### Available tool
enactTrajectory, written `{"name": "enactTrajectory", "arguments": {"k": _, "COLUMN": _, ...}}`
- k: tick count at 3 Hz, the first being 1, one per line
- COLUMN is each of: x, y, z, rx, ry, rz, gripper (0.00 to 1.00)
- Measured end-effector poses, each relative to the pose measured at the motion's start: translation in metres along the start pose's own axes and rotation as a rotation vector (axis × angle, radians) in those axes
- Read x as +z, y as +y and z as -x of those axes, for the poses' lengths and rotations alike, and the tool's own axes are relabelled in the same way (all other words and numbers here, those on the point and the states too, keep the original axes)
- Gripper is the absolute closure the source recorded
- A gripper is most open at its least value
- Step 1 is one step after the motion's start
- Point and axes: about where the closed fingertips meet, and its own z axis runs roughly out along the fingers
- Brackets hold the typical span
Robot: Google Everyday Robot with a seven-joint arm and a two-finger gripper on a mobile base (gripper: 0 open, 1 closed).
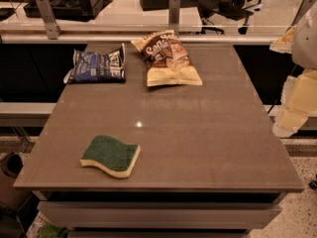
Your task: Move sponge near brown chip bag
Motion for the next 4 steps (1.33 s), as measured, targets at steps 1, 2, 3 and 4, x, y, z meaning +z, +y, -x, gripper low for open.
{"name": "enactTrajectory", "arguments": {"k": 1, "x": 0.000, "y": 0.000, "z": 0.000, "rx": 0.000, "ry": 0.000, "rz": 0.000, "gripper": 0.00}}
{"name": "enactTrajectory", "arguments": {"k": 2, "x": 0.010, "y": 0.000, "z": 0.007, "rx": 0.010, "ry": -0.050, "rz": -0.002, "gripper": 0.00}}
{"name": "enactTrajectory", "arguments": {"k": 3, "x": 0.032, "y": 0.009, "z": 0.022, "rx": 0.040, "ry": -0.152, "rz": 0.001, "gripper": 0.00}}
{"name": "enactTrajectory", "arguments": {"k": 4, "x": 0.061, "y": 0.020, "z": 0.041, "rx": 0.073, "ry": -0.274, "rz": 0.006, "gripper": 0.00}}
